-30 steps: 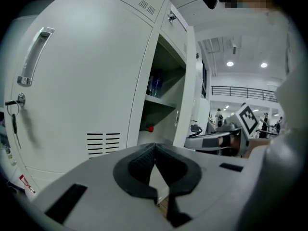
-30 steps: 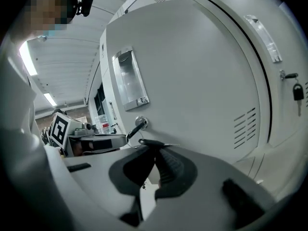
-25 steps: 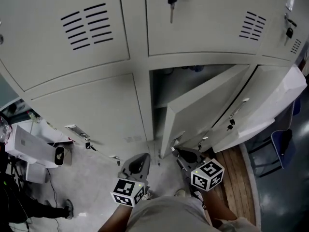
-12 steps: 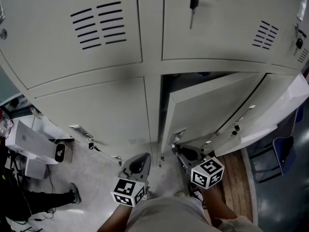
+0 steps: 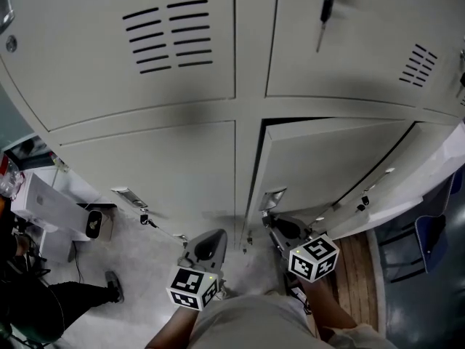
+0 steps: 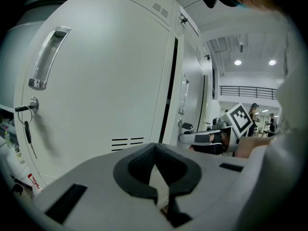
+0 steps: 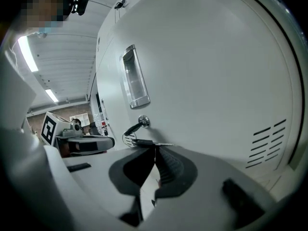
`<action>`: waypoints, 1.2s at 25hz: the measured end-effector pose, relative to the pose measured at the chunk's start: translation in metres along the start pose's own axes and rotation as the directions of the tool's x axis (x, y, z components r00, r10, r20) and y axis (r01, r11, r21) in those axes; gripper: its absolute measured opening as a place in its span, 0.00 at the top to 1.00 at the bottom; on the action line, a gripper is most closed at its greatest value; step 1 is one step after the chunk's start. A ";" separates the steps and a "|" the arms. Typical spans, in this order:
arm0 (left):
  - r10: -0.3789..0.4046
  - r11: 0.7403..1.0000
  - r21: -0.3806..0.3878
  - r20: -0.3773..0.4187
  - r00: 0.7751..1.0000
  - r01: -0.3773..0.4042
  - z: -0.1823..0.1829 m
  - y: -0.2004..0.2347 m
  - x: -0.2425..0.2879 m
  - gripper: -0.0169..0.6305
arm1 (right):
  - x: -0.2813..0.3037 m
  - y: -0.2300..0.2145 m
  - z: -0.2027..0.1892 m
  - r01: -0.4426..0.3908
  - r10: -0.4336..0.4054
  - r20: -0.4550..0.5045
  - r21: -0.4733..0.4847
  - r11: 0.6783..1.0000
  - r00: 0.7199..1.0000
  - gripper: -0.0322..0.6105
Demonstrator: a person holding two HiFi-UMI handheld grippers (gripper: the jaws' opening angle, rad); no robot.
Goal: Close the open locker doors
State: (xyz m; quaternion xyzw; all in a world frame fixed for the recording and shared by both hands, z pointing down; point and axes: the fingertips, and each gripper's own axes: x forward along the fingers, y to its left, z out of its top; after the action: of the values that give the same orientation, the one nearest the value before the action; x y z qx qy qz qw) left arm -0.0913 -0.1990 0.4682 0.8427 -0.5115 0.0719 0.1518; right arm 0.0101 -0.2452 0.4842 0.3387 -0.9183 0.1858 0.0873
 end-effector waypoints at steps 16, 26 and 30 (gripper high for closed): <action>0.046 0.999 -0.014 -0.003 0.999 -0.046 -0.001 0.017 -0.003 0.95 | 0.016 -0.009 0.003 -0.007 0.007 0.001 0.009 1.000 1.000 0.91; 0.072 0.997 -0.012 -0.009 0.997 -0.072 -0.002 0.025 -0.006 0.95 | 0.024 -0.011 0.006 -0.031 0.031 0.003 -0.001 1.000 1.000 0.91; 0.075 0.997 -0.014 -0.011 0.997 -0.075 -0.003 0.026 -0.007 0.95 | 0.024 -0.011 0.005 -0.038 0.038 0.003 -0.003 0.999 0.999 0.91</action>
State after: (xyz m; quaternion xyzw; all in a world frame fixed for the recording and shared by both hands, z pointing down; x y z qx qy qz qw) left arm -0.1172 -0.2036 0.4735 0.8213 -0.5426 0.0784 0.1576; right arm -0.0006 -0.2689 0.4893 0.3211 -0.9250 0.1856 0.0828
